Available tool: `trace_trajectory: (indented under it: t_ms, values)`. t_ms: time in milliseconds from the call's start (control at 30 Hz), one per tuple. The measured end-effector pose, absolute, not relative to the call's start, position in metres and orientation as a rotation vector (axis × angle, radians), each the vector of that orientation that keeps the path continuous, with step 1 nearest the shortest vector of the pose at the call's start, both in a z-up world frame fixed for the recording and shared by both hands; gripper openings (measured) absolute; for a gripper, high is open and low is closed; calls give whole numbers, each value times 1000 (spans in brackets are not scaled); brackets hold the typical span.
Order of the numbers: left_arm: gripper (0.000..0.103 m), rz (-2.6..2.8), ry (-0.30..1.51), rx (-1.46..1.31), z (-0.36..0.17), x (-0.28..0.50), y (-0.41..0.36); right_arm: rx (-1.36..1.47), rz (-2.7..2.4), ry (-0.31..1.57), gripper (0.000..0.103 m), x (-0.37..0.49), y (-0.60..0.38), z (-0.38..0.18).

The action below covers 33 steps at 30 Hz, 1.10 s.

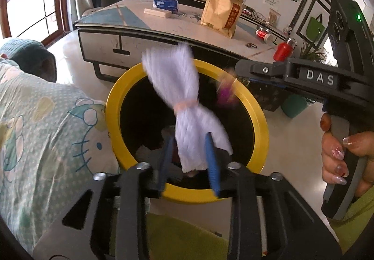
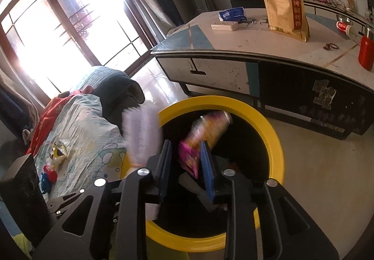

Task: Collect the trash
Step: 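Open both grippers to drop the mesh net and wrapper into the bin, then move both open tools back over the trash on the bed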

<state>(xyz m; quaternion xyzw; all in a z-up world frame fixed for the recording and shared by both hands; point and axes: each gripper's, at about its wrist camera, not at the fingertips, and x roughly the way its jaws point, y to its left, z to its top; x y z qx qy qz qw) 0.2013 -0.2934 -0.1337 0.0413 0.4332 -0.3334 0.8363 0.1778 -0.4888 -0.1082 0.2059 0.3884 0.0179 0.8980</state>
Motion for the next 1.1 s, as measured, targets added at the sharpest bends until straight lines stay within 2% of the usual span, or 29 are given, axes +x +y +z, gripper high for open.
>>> trace_trajectory:
  t_ms: [33,167,233,267,333,433,667,1100]
  values:
    - [39,-704,915,81,-133,201,-293,427,35,806,31,178,-490,-109]
    - [50,-680,902,59,-127,199,-284,445,25,803,35,176,-493,-110]
    - [67,-665,883,56,-122,196,-277,445,10,790,41,174,-493,-108]
    - [71,-656,866,50,-117,194,-272,444,5,785,45,173,-493,-107]
    - [84,-644,846,31,-111,192,-265,437,-3,776,47,171,-492,-105]
    - [92,-626,834,8,-105,190,-256,421,-11,761,54,168,-488,-100]
    - [92,-582,770,17,-88,174,-239,385,-22,723,63,163,-478,-87]
    - [92,-461,687,-2,-64,158,-192,328,21,697,65,157,-443,-74]
